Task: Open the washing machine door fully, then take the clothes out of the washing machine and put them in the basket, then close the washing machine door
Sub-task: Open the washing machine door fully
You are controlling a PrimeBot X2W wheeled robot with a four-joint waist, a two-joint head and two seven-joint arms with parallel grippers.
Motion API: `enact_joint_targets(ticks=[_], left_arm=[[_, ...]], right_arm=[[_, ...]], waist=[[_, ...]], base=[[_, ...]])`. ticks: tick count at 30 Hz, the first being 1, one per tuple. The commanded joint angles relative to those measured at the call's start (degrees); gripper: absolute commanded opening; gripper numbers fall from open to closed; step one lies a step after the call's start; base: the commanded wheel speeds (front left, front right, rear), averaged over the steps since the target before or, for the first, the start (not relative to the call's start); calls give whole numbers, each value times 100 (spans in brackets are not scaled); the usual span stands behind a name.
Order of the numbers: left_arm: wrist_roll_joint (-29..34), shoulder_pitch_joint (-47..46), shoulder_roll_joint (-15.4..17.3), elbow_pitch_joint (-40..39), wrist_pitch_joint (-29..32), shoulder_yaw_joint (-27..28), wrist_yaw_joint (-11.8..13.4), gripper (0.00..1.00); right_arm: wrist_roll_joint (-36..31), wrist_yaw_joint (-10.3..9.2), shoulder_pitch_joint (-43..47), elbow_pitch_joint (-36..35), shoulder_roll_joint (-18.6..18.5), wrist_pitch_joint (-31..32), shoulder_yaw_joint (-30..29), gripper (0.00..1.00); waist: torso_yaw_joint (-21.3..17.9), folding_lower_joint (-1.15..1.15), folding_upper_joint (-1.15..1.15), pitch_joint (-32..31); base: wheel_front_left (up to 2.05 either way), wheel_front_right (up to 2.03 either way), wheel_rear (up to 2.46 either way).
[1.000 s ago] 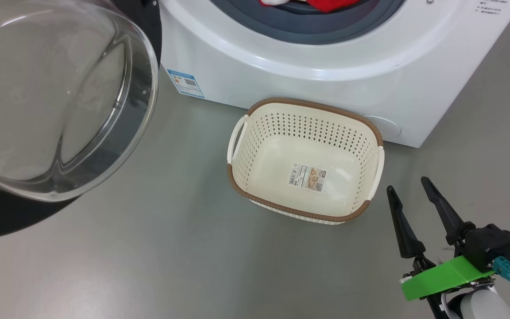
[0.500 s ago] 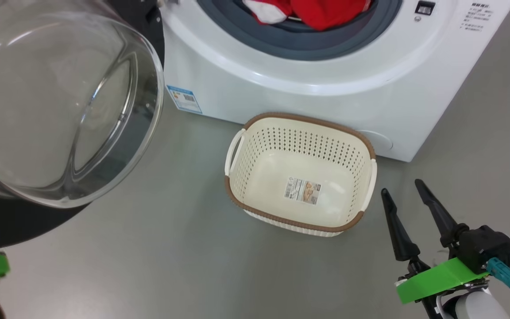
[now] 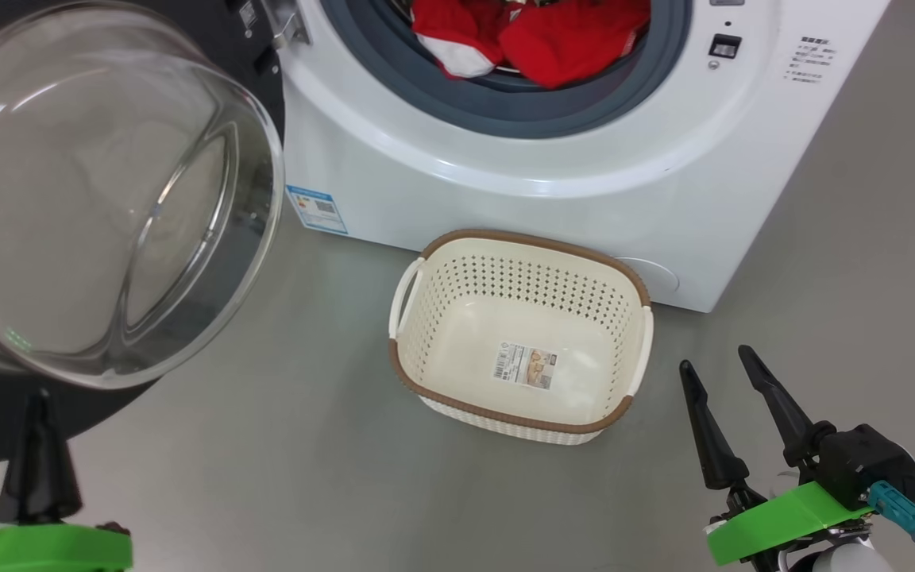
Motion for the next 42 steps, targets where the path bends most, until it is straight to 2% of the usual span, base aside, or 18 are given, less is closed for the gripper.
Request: enact_joint_targets(ticks=[1,3,4,5,6,15,22,42], left_arm=[[-76,83,163,-247,-29,66,10,30],[-103,185,158,-347,-29,-76,10,46],[-112,229,151,-393,-29,-131,10,60],[-129,267,145,-432,-29,-194,10,88],[-152,296,144,-465,-29,-246,10,100],[-252,444,244,-683,-29,-672,10,100],[-263,521,423,-987,-29,-1156,10,100],[-378,492,582,-1328,-29,-1670,10,100]], right_arm=[[58,42,-54,-135,-1,-37,105,100],[65,42,-52,-147,8,-37,90,100],[67,42,-50,-157,12,-37,80,100],[69,42,-50,-168,17,-37,71,100],[69,42,-51,-179,21,-37,60,100],[100,42,7,-251,52,-37,-81,100],[119,42,18,-318,67,-37,-189,100],[335,42,62,-451,70,-37,-370,100]], waist=[[-63,0,0,-32],[-126,0,0,-47],[-162,0,0,-55],[-202,0,0,-56],[-244,0,0,-57],[-704,0,0,-92],[-1212,0,0,-51],[-2132,0,0,64]], base=[[0,0,0],[0,0,0],[0,0,0],[0,0,0],[0,0,0],[0,0,0],[0,0,0],[0,0,0]])
